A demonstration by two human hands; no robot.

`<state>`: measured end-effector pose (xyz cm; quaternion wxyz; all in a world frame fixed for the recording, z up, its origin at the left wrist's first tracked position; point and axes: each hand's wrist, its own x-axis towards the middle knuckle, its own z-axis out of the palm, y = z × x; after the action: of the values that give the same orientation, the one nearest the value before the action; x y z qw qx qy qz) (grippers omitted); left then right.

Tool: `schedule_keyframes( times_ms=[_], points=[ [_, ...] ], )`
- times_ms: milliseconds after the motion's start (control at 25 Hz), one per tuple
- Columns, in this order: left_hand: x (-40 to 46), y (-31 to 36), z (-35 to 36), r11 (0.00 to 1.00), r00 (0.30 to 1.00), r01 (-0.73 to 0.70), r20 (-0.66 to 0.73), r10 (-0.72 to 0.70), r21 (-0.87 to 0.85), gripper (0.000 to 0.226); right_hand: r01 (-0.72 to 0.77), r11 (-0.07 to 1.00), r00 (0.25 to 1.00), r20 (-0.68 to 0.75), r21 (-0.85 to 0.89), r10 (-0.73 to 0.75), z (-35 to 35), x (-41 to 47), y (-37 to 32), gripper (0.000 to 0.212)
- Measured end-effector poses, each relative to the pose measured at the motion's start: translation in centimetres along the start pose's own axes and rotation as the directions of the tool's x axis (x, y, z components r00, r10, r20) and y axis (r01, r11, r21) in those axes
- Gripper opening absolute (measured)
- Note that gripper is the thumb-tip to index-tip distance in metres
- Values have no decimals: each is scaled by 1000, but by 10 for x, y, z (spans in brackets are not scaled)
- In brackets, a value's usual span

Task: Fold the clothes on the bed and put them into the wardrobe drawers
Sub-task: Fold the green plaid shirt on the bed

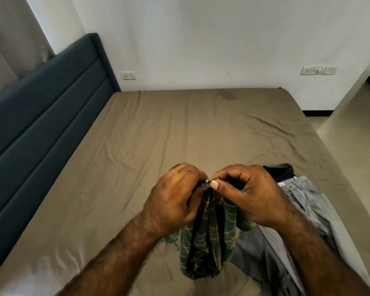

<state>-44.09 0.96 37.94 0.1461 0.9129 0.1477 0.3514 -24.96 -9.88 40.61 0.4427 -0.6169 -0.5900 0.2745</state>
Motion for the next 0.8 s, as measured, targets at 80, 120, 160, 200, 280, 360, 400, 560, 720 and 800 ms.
schedule_keyframes(
  times_ms=[80, 120, 160, 200, 280, 360, 400, 560, 720, 800],
  points=[
    [6, -1, -3, 985, 994, -106, 28, 103, 136, 17, 134, 977, 987, -64, -163, -146, 2, 1, 2, 7],
    [9, -1, -5, 977, 993, -119, 34, 115, 176, 19, 186, 949, 972, -95, -254, -216, 4, 1, 3, 8],
    [11, 1, -5, 978, 995, -100, 35, 95, 183, 19, 214, 911, 953, -129, -351, -274, 6, -1, 5, 11],
    [12, 4, -6, 985, 999, -39, 23, 36, 166, 18, 236, 864, 929, -156, -446, -335, 9, 1, 7, 13],
    [14, 17, -4, 988, 988, 154, -29, -155, -33, 18, 259, 750, 847, -229, -609, -479, 15, -1, 11, 13],
    [14, 27, 0, 921, 944, 295, -73, -322, -253, 23, 298, 657, 743, -263, -692, -615, 20, -5, 17, 16],
    [15, 29, 0, 893, 926, 329, -79, -369, -308, 22, 328, 629, 702, -263, -705, -661, 23, -5, 21, 17],
    [23, 20, -18, 916, 937, 346, 116, -328, -201, 20, 394, 582, 649, -233, -712, -725, 28, -4, 39, 21],
    [29, -2, -32, 751, 868, 462, 413, -274, -472, 24, 445, 572, 641, -201, -689, -741, 29, -10, 48, 24],
    [29, -14, -33, 600, 846, 524, 451, -285, -604, 21, 464, 581, 652, -187, -668, -735, 30, -8, 45, 24]
  ],
)
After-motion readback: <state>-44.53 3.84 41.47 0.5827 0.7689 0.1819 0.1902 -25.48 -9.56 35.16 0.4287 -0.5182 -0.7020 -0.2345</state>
